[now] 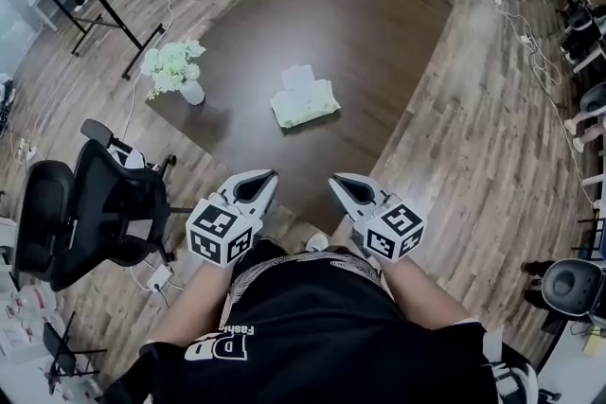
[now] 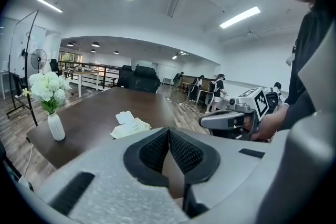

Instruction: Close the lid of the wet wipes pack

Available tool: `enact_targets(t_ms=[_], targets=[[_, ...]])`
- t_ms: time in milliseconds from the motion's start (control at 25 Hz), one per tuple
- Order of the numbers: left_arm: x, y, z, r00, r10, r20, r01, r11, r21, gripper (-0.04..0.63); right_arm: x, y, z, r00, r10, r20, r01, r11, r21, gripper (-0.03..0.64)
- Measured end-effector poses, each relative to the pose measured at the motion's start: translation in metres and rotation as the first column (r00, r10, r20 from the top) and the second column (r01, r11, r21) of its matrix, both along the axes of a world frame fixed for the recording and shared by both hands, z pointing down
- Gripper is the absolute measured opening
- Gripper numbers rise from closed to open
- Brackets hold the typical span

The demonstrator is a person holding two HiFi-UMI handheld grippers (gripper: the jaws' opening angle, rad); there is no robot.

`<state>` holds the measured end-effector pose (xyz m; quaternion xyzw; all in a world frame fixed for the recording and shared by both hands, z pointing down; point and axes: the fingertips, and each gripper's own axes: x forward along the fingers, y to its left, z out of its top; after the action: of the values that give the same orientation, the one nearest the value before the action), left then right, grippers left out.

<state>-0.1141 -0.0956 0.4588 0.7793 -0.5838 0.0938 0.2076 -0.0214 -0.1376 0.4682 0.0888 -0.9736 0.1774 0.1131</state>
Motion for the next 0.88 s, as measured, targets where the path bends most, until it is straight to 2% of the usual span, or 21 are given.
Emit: enact_targets(t_ms=[440,880], targets=[[-0.034,-0.047,0.012,1.000,0.022,0.004,-0.022,1.000,-0.008,0.020,-0.006,-0.028,0.002,0.995,0.102,-0.015,-0.102,0.995,-0.004,0.000],[-0.091,-0.118,0.026,0.983,0.185,0.012,-0.185,0.982,-0.038,0.020,-0.048,-0.065,0.013,0.960,0.273,-0.061,-0.275,0.961,-0.019,0.000]])
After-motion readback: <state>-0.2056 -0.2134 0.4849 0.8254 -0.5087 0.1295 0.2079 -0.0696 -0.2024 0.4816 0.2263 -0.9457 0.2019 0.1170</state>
